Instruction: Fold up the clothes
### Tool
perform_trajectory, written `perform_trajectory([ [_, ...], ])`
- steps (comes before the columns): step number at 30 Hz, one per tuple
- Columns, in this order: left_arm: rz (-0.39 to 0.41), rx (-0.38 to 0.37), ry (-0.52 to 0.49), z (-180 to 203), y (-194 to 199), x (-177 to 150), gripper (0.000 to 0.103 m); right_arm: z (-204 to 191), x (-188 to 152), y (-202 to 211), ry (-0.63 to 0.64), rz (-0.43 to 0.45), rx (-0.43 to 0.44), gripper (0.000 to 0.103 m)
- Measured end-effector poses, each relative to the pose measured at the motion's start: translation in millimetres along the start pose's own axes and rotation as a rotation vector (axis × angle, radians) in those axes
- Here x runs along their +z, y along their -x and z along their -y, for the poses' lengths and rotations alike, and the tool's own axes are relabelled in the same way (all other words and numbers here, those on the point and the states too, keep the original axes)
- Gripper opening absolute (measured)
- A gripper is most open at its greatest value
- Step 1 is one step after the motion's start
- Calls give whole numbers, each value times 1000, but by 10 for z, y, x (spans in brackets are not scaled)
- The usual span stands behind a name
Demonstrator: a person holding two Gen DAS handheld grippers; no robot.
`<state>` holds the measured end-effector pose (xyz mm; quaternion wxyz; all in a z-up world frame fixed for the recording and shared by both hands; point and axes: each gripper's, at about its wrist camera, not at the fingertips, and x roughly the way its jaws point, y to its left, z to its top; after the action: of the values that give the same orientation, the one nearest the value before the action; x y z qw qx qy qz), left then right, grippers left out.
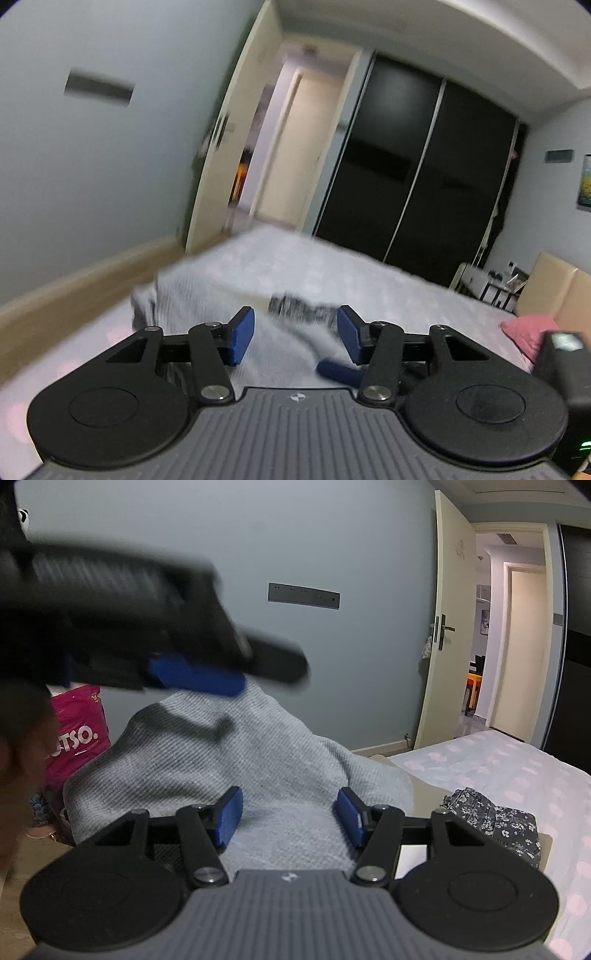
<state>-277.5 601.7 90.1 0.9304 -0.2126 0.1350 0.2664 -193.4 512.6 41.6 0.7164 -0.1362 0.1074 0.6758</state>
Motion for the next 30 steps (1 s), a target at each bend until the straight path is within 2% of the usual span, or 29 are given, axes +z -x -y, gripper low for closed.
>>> perform_trajectory([
  [1,-16,19,19,-78,-53,-18,38,1,-2,-2,1,-2,0,60],
  [2,-32,37,37,-156,-106,-36,23,1,-4,-3,2,-5,0,60],
  [3,-47,54,62,-242,-152,-50,15,2,-7,-4,5,-8,2,60],
  [4,-58,64,101,-351,-181,-56,1,0,-13,-2,9,-11,6,60],
  [7,-60,53,211,-587,-160,-29,1,-14,0,44,20,-3,16,61],
  [9,-34,69,225,-612,-87,11,1,-28,27,139,23,22,21,61],
  [10,-20,73,229,-615,-47,27,4,-44,41,205,26,37,21,61],
  [12,12,67,226,-580,48,31,18,-81,54,341,37,68,22,61],
  [14,39,71,186,-521,135,21,40,-148,-2,437,67,77,13,61],
  [15,50,80,161,-485,174,20,42,-183,-50,469,84,76,2,61],
  [17,49,115,121,-460,144,26,44,-252,-147,531,117,73,-20,62],
  [21,17,118,192,-580,43,-18,43,-352,-326,597,148,12,-50,63],
  [24,12,145,175,-551,23,-1,43,-432,-272,666,206,-45,-38,64],
  [27,66,131,220,-559,187,28,43,-327,-96,768,169,17,-15,62],
  [30,145,125,225,-558,400,108,47,-167,175,679,130,90,-53,63],
])
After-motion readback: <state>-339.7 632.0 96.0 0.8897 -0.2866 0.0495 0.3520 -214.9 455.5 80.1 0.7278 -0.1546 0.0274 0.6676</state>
